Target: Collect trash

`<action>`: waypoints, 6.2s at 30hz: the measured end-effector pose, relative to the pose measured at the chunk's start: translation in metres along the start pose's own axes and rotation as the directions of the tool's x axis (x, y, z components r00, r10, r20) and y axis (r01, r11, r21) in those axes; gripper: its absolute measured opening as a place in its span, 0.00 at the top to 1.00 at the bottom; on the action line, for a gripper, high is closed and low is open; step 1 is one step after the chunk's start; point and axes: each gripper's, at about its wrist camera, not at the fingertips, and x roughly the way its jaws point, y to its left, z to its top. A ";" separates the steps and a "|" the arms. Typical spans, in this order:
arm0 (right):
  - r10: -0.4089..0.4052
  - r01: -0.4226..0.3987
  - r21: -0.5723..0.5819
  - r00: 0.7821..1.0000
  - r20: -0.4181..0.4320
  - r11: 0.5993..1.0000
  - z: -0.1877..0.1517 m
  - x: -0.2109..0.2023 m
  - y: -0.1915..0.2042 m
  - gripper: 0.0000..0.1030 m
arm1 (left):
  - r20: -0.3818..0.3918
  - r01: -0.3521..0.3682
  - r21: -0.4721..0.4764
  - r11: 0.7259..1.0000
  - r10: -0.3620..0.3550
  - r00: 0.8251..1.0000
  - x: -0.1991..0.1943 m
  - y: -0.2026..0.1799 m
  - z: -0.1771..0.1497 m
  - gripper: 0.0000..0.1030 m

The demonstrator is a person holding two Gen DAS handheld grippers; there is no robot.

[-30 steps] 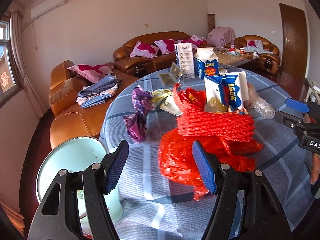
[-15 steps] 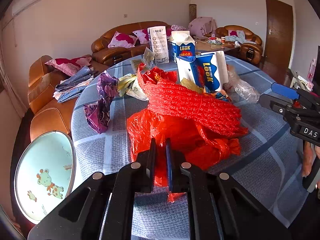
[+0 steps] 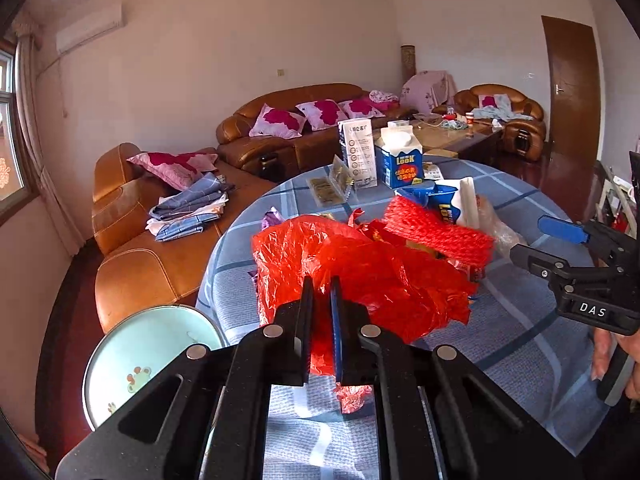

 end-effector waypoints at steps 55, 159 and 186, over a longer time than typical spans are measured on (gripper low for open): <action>0.255 -0.268 -0.175 0.962 -0.095 0.947 0.089 0.107 0.123 0.85 | -0.052 -0.370 -0.153 0.916 0.367 0.929 -0.018 0.119 -0.015 0.93; 0.076 -0.068 -0.146 0.996 0.052 0.987 0.074 0.037 0.055 0.44 | -0.077 -0.315 -0.001 0.949 0.314 0.946 0.018 0.070 -0.009 0.40; -0.090 0.113 0.046 0.935 -0.342 0.993 0.029 0.099 -0.060 0.66 | -0.178 -0.091 0.036 0.995 0.096 0.979 0.134 0.031 0.012 0.65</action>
